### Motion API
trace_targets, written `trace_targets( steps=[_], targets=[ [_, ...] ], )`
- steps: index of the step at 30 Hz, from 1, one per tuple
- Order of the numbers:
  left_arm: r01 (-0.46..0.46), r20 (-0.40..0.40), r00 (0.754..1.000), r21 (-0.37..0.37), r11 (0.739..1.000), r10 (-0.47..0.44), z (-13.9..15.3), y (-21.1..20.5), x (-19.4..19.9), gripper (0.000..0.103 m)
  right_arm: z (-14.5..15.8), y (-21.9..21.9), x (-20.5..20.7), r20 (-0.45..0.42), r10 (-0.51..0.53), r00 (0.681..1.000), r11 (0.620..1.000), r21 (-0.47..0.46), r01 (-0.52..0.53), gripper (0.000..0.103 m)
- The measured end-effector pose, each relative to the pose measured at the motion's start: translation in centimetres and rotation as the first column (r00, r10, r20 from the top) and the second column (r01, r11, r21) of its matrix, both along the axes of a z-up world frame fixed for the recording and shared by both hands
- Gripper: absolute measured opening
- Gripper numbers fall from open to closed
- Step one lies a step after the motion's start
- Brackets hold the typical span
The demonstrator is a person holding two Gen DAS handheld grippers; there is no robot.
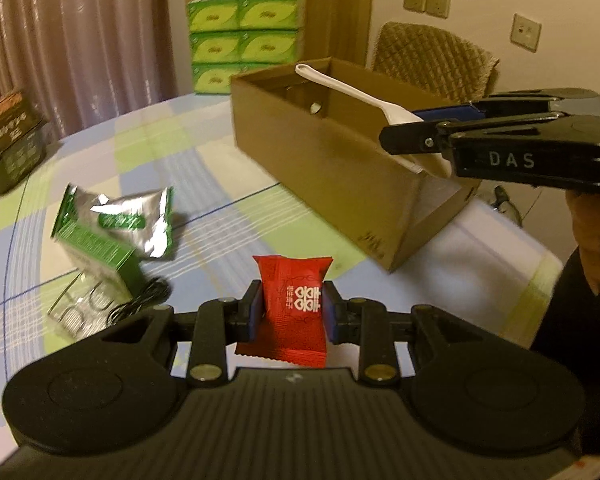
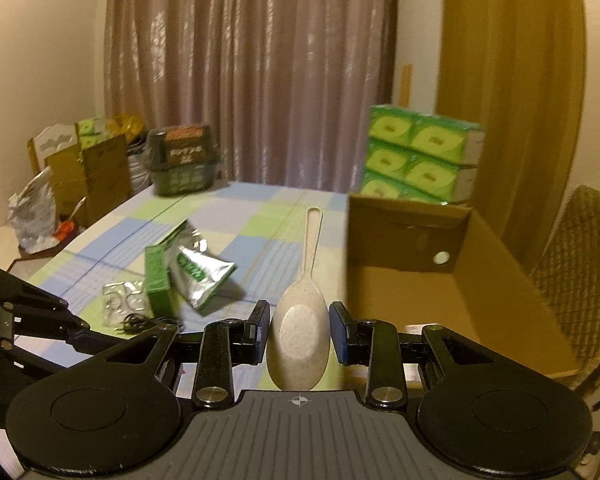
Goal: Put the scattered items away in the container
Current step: 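Carry the red packet and white spoon over the cardboard box with both grippers, then open the left gripper to drop the packet while the right drops the spoon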
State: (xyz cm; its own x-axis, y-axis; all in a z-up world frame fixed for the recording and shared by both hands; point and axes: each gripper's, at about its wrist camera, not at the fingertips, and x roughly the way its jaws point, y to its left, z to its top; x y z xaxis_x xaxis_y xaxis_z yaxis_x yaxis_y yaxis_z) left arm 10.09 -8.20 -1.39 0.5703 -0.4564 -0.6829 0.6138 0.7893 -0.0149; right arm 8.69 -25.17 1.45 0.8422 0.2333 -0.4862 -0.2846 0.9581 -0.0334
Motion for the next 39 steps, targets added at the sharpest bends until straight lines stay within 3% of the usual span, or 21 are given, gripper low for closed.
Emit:
trace_targets(
  steps=[11,22,39],
  targets=[
    [0.041,0.013,0.999,-0.079,0.996,-0.040,3.1,-5.6,1.1,0.025,2.1,-6.2,-0.5,0.035,-0.120,0.992,0.993,0.007,0.119,0.029],
    [0.047,0.019,0.999,-0.124,0.991,-0.045,5.3,-10.8,3.9,0.025,2.2,-10.8,1.1,0.028,-0.176,0.984,0.984,0.004,0.176,0.029],
    [0.037,0.003,0.999,-0.123,0.992,-0.037,4.5,-14.8,7.5,0.025,0.7,-14.2,3.5,0.006,-0.208,0.978,0.977,0.040,0.208,0.029]
  ],
)
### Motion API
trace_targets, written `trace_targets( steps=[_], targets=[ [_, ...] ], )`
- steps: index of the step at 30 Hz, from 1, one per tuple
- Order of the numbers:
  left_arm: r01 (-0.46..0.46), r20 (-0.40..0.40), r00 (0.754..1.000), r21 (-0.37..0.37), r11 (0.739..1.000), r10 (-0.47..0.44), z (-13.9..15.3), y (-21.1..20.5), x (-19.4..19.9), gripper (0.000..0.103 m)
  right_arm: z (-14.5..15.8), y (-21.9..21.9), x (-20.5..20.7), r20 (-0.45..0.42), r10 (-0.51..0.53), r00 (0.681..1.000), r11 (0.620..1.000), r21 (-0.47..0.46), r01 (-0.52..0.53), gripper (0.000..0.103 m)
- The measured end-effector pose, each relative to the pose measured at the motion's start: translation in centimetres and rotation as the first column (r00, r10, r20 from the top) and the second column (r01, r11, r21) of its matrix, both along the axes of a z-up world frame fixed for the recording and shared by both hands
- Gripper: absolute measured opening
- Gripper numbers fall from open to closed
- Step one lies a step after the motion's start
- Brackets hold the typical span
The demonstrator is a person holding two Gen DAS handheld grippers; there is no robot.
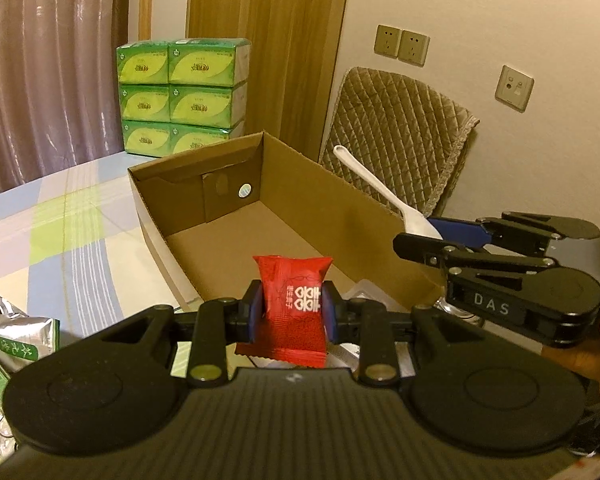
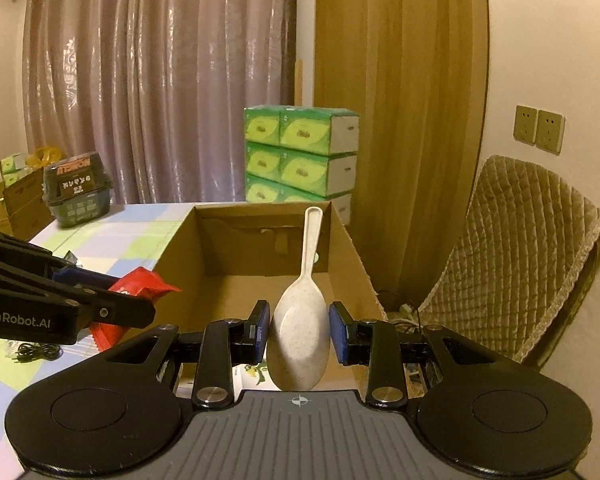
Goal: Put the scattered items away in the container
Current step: 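Open the left gripper to drop the packet while the right drops the spoon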
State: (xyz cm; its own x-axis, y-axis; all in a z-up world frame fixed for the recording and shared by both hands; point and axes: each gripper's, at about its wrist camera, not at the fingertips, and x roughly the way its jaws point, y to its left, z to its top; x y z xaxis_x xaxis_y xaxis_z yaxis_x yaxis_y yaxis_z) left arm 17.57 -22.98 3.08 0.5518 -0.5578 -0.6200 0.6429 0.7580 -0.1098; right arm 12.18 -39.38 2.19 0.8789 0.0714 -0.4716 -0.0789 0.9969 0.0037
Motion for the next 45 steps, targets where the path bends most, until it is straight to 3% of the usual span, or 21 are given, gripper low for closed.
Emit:
trace_targets(
  steps=[9,12,45],
  targets=[
    [0.000,-0.018,1.000,-0.003,1.000,0.000,-0.7,-1.1,0.8,0.026,-0.7,-1.0,0.4,-0.011,-0.012,1.000,1.000,0.014,0.013,0.029],
    [-0.012,0.004,1.000,0.014,1.000,0.012,-0.7,-1.1,0.7,0.036,-0.9,-1.2,0.5,-0.015,-0.014,1.000,1.000,0.016,0.014,0.029],
    [-0.060,-0.012,0.998,0.010,0.998,0.060,-1.0,2.1,0.1,0.036,-0.9,0.2,1.7,-0.019,0.012,1.000,1.000,0.018,-0.012,0.029]
  ],
)
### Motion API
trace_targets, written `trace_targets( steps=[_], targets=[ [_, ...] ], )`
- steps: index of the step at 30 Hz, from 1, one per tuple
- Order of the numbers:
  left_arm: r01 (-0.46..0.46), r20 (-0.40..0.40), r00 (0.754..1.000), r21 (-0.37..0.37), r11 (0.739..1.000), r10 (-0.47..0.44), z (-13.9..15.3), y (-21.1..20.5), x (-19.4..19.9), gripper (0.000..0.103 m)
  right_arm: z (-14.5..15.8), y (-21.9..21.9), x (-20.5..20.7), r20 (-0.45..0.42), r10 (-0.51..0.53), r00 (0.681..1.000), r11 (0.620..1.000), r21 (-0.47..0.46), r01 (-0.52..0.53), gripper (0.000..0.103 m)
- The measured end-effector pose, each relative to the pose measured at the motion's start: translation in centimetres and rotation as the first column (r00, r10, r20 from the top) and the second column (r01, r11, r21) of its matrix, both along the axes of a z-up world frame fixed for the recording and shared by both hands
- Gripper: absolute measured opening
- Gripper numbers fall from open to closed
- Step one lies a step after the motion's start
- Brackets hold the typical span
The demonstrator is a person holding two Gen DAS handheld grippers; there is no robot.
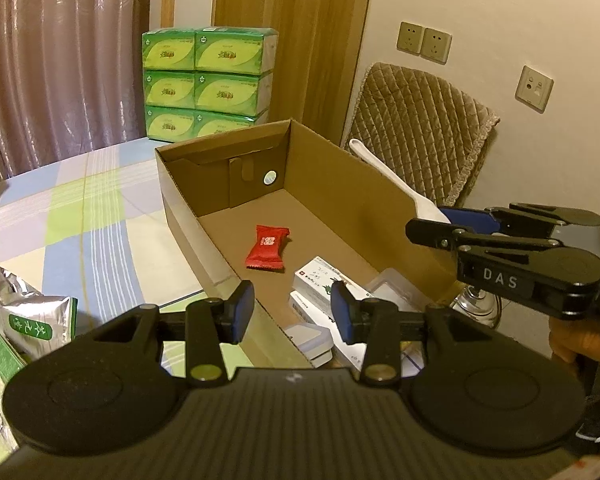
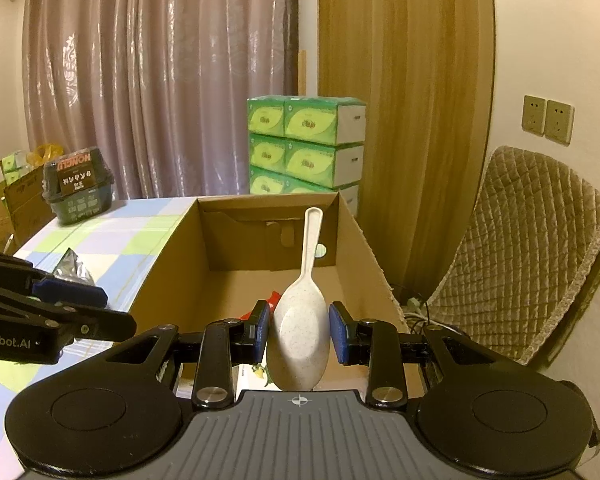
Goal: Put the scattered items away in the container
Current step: 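Open the left gripper to drop the packet while the right drops the spoon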
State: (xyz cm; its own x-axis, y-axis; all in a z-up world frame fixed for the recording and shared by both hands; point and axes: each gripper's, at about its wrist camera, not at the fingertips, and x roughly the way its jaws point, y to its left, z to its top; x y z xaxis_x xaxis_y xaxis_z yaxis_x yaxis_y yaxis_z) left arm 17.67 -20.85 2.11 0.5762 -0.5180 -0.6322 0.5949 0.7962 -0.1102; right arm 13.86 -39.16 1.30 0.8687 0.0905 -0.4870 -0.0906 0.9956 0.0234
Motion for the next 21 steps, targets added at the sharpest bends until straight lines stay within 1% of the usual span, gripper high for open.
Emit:
trace_targets(
  steps=[5,6,7,8,14,15,17,21],
  targets=[
    [-0.003,-0.007,1.000,0.000,1.000,0.003,-0.1,0.3,0.0,0.037,0.0,0.3,0.1,0.022,-0.007,1.000,1.000,-0.010,0.007,0.030],
    [-0.002,-0.007,1.000,0.002,1.000,0.002,-0.1,0.4,-0.1,0.037,-0.1,0.3,0.2,0.020,-0.015,1.000,1.000,-0.016,0.016,0.050],
    [-0.002,-0.006,1.000,0.003,1.000,0.002,-0.2,0.4,-0.1,0.037,-0.1,0.2,0.2,0.024,-0.020,1.000,1.000,-0.012,0.020,0.078],
    [-0.004,-0.006,1.000,0.004,1.000,0.004,-0.2,0.5,-0.1,0.037,-0.1,0.1,0.0,0.037,-0.023,0.999,1.000,-0.001,0.023,0.082],
    [-0.019,-0.010,1.000,0.006,1.000,0.019,-0.4,1.3,-0.1,0.037,-0.2,0.1,-0.5,0.038,-0.014,0.999,1.000,-0.008,0.015,0.082],
    [-0.021,-0.010,1.000,0.006,1.000,0.021,-0.4,1.4,-0.1,0.038,-0.2,0.2,-0.5,0.037,-0.014,0.999,1.000,-0.012,0.015,0.085],
    [-0.025,-0.008,1.000,0.007,1.000,0.025,-0.4,1.8,-0.2,0.039,-0.2,0.3,-0.6,0.039,-0.014,0.999,1.000,-0.015,0.014,0.096],
    [-0.037,-0.002,0.999,0.010,0.999,0.037,-0.3,2.6,-0.5,0.041,-0.1,0.8,-0.8,0.043,-0.009,0.999,1.000,-0.024,0.010,0.097]
  ],
)
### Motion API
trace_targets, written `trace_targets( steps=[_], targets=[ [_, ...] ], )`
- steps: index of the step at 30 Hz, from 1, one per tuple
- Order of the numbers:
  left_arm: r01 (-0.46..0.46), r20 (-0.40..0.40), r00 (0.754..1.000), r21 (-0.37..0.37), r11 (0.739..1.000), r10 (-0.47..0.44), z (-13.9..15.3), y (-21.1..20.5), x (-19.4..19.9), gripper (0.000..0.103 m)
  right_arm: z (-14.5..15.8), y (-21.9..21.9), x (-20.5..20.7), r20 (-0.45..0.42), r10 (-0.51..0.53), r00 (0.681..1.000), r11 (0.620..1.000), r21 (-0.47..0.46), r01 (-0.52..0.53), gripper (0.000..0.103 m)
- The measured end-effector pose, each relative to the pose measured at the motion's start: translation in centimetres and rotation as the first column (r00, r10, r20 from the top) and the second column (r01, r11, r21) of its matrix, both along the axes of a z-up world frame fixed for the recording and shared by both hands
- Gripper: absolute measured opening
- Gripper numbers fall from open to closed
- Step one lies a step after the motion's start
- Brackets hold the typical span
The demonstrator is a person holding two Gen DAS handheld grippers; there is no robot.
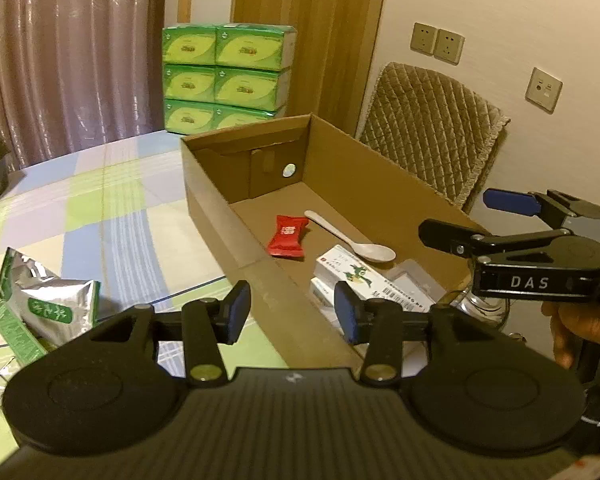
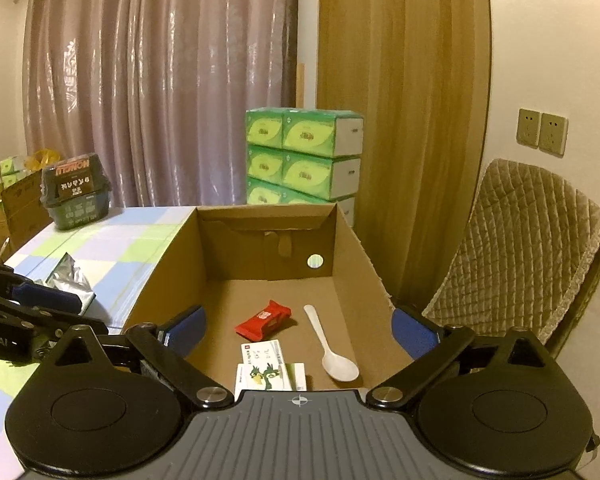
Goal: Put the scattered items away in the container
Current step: 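Open the left gripper to drop the packet while the right drops the spoon, then move both grippers back toward the clear rack and mouthwash box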
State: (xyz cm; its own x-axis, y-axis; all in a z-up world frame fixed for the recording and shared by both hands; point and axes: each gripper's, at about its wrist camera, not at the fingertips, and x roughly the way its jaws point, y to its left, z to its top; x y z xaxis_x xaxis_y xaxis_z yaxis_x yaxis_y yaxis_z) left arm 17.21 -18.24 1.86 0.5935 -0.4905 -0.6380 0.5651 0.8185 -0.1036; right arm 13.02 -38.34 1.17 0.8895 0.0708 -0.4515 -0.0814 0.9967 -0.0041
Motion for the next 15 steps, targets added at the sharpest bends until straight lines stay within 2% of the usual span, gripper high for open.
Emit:
trace_targets(
  steps=[3,4,10,15],
  targets=[
    [-0.019,0.004,1.000,0.001,1.000,0.019,0.1,1.0,-0.2,0.048,0.1,0.4,-0.1,0.002,0.004,1.000,1.000,0.000,-0.004,0.098],
    [-0.026,0.008,1.000,0.002,1.000,0.026,0.2,1.4,-0.3,0.054,0.1,0.6,-0.1,0.003,0.007,1.000,1.000,0.000,-0.007,0.101],
    [-0.089,0.037,0.995,0.014,0.996,0.089,0.6,4.8,-1.0,0.082,0.6,2.7,-0.4,0.004,0.056,0.998,0.998,-0.014,-0.056,0.101],
    [-0.148,0.060,0.988,0.040,0.988,0.145,0.9,8.9,-1.7,0.095,1.0,5.6,-0.6,0.010,0.106,0.994,0.994,-0.022,-0.106,0.101]
  ],
)
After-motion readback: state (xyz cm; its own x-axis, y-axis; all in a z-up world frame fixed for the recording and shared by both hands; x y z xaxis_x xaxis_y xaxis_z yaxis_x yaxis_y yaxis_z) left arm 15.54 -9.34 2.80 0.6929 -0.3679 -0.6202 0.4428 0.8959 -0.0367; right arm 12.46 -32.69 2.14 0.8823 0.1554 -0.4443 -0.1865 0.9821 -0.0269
